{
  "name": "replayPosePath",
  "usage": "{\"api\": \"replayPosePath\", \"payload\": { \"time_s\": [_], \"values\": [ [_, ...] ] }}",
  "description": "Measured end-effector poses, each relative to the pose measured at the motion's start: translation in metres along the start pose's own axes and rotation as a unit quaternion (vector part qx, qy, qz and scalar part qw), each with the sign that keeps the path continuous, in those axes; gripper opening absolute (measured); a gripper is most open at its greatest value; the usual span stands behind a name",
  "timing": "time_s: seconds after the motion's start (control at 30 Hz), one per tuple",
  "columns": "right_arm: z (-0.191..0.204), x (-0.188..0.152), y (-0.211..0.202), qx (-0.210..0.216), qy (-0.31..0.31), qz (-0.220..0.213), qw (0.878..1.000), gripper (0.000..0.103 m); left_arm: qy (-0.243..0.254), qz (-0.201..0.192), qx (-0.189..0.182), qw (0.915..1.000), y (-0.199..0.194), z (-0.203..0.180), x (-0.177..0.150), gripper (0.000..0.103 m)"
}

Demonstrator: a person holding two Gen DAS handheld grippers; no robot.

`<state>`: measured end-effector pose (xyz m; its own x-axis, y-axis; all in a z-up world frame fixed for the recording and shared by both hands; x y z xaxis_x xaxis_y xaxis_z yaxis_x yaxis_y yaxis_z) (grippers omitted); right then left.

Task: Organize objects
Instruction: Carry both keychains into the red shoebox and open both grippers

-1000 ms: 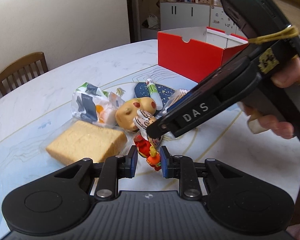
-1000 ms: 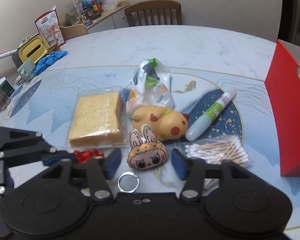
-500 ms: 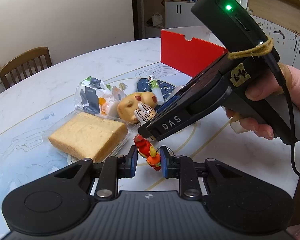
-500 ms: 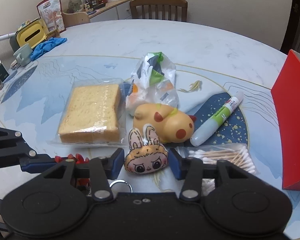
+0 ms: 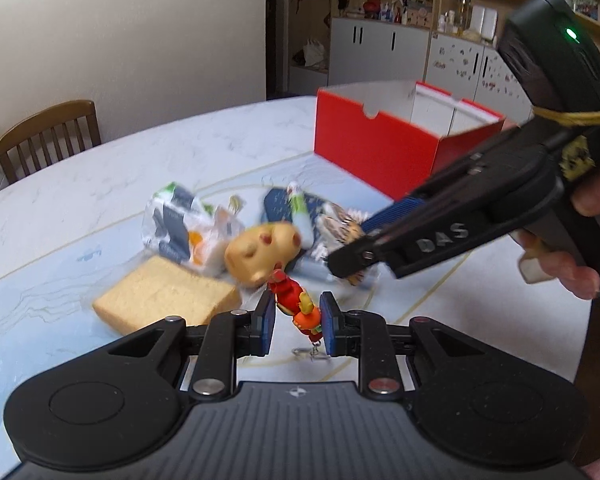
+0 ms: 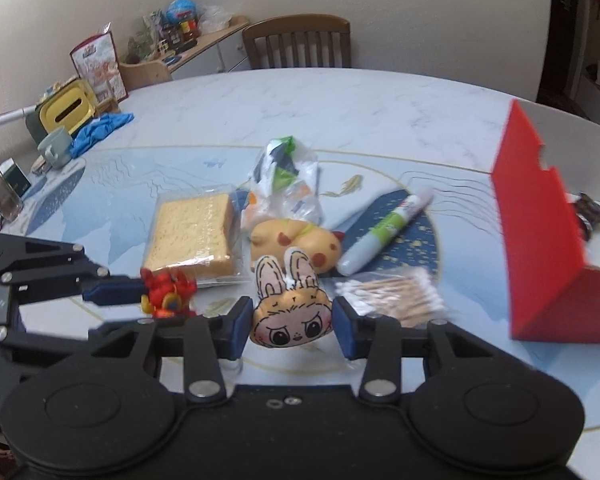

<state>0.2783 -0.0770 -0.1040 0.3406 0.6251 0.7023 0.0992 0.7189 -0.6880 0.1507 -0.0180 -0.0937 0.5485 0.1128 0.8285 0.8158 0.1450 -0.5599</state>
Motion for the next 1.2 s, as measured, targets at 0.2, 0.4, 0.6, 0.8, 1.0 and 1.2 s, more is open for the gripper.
{"api": "replayPosePath", "payload": {
  "time_s": [0.2,0.4,0.6,0.8,1.0,1.2],
  "values": [
    [-0.02,0.01,-0.035,-0.02,0.01,-0.011,1.0,0.042,0.005,-0.016,-0.016,0.9997,-0.004,-0.012,0.028,0.023],
    [-0.047,0.022,-0.062,-0.037,0.023,-0.026,0.999,0.042,0.01,-0.034,-0.04,0.9986,0.003,-0.029,0.063,0.023],
    [-0.081,0.033,-0.085,-0.052,0.033,-0.045,0.997,0.042,0.028,-0.051,-0.058,0.9966,0.019,-0.048,0.102,0.022],
    [-0.129,0.044,-0.103,-0.079,0.047,-0.062,0.994,0.042,0.031,-0.064,-0.082,0.9941,0.044,-0.069,0.147,0.022],
    [-0.184,0.056,-0.111,-0.108,0.062,-0.07,0.99,0.042,0.046,-0.063,-0.101,0.9917,0.076,-0.098,0.184,0.022],
    [-0.237,0.063,-0.101,-0.133,0.076,-0.064,0.986,0.042,0.054,-0.045,-0.119,0.9904,0.115,-0.126,0.207,0.022]
  ]
}}
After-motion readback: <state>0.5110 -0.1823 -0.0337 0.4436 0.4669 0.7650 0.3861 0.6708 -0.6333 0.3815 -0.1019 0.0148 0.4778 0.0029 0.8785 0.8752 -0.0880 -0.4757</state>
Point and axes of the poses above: each gripper's, at about its wrist camera, not at the fingertips, and y roughly the way its jaws point, z to its left, x to its top, the point moved 3 cm from there along y, roughly the way its jaws point, and after that the axes turned 7 degrees about -z, right-handed, at the moved point
